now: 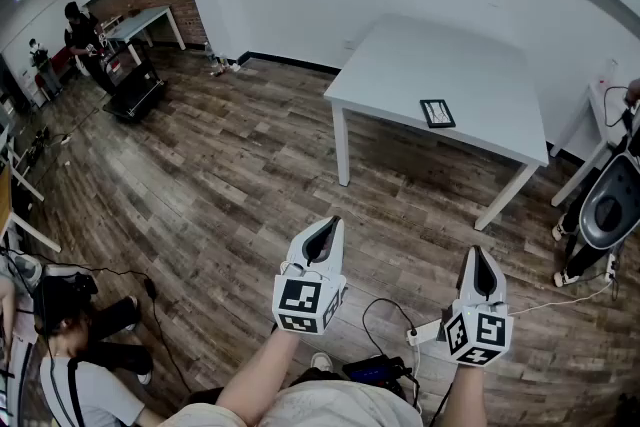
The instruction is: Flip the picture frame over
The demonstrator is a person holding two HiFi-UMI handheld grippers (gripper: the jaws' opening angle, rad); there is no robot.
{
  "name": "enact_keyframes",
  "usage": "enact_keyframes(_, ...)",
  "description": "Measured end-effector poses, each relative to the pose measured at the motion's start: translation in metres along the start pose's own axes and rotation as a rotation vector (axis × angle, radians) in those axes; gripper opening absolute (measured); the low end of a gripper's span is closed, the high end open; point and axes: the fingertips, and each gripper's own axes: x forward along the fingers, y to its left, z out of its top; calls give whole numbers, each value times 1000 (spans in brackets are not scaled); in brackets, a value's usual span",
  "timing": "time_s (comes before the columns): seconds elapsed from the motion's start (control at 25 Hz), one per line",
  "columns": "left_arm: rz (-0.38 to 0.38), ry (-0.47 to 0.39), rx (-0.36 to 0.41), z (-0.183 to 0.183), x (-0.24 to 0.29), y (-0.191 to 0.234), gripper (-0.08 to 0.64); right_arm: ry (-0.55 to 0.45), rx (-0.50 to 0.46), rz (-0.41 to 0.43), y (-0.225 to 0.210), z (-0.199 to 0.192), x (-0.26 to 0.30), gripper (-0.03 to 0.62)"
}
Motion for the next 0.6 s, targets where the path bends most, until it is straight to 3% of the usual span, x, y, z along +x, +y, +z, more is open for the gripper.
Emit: enact_keyframes(0.6, -20, 7, 0, -4, 8, -12, 0, 9, 5, -6, -10, -5, 1, 23)
